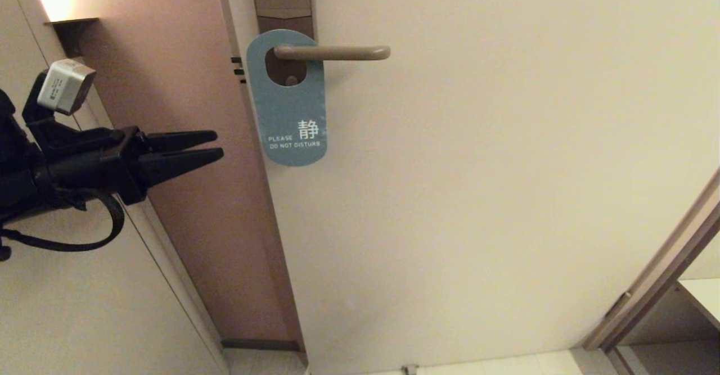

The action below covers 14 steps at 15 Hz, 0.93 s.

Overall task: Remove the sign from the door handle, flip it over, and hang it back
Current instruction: Take down the sign

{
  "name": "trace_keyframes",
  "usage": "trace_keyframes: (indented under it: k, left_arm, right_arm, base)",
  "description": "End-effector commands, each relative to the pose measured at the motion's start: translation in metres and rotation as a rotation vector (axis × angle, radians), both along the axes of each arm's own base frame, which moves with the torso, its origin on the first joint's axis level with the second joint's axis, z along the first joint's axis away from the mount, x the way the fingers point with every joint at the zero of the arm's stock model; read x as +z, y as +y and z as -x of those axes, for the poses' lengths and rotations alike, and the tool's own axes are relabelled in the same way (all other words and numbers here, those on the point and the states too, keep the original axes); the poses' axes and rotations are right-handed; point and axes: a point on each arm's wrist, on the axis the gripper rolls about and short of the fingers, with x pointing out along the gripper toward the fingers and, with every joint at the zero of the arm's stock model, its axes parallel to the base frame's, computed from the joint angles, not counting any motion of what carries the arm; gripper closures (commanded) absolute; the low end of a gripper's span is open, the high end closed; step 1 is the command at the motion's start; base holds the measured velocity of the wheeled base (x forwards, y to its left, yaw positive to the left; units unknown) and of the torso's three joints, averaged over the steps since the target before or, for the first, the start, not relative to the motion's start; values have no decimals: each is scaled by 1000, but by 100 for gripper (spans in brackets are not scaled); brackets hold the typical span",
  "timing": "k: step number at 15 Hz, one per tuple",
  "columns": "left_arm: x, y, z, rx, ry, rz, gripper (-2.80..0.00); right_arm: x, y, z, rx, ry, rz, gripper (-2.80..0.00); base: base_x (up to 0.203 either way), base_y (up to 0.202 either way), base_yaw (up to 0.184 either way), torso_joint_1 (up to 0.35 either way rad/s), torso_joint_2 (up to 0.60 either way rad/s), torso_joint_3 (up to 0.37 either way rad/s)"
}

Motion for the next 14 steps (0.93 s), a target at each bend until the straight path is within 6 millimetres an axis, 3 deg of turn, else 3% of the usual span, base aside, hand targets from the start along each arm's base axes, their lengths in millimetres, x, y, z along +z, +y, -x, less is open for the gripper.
trace_keyframes:
  k: [1,6,14]
  left_arm:
    - [7,3,-8,0,-26,-2,-280]
    - [16,3,-32,-84,-32,5,-280]
    - [16,-8,-35,-204,6,13,-280]
  right_arm:
    - [0,0,0,0,2,1,0]
    - [0,0,0,1,2,1,0]
    - [0,0,0,2,2,1,0]
  base:
    - [0,0,0,0,0,0]
    - [0,0,0,0,0,0]
    - [0,0,0,0,0,0]
